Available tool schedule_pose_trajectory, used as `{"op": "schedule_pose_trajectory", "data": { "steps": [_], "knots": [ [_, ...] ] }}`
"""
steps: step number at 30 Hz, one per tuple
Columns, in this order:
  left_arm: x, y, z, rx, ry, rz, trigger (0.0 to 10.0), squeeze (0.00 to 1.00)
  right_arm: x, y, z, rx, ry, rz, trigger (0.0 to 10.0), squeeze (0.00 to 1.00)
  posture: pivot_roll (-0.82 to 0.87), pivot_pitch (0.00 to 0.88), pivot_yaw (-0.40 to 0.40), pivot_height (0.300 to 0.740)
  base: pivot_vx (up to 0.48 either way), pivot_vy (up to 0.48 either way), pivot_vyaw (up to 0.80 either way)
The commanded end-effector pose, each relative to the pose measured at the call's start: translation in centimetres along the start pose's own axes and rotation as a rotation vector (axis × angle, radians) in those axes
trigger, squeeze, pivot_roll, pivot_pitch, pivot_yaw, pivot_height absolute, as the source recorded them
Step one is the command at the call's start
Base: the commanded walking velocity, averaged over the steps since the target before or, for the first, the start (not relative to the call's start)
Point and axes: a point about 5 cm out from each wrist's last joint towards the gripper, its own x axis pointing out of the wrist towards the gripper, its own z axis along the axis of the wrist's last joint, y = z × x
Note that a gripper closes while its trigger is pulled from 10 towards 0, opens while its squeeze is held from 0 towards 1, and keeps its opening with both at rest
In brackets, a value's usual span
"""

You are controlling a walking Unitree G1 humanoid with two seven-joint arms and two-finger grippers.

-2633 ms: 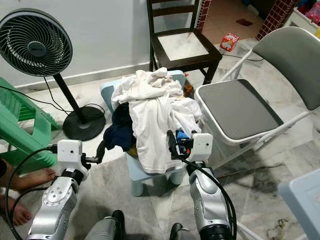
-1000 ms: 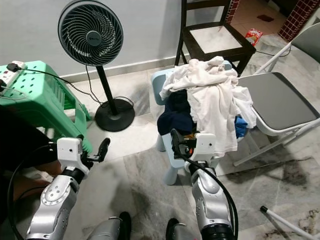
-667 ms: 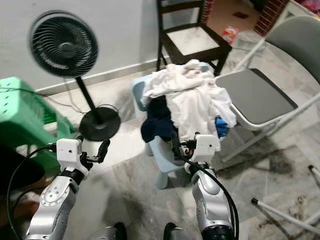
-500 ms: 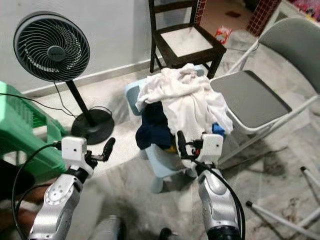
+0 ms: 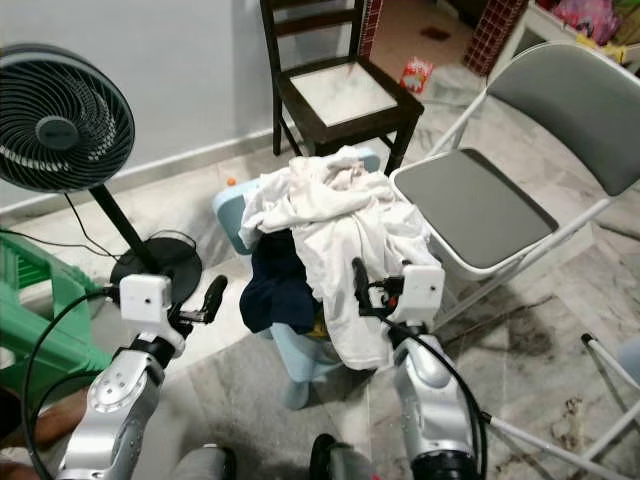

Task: Hang hanger

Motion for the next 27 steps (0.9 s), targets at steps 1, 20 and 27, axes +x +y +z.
{"op": "schedule_pose_trajectory", "data": {
  "steps": [1, 20, 27],
  "knots": [
    [-0.3, 0.3, -0.4, 0.029, 0.012, 0.016, 10.0, 0.00, -0.3, -0.5, -0.1, 0.001, 0.009, -0.016, 10.0, 0.00, 0.23, 0.264, -0.054, 0.740, 0.000, 0.000, 0.00],
    [4.5, 0.6, 4.2, 0.158, -0.123, -0.109, 10.0, 0.00, -0.9, -1.4, 1.3, -0.006, -0.031, -0.053, 10.0, 0.00, 0.21, 0.300, -0.053, 0.740, 0.000, 0.000, 0.00],
    [7.9, -2.9, 5.7, 0.156, -0.163, -0.231, 10.0, 0.00, -2.7, -1.9, 2.0, -0.012, -0.029, -0.041, 10.0, 0.00, 0.15, 0.314, -0.031, 0.740, 0.000, 0.000, 0.00]
  ]
}}
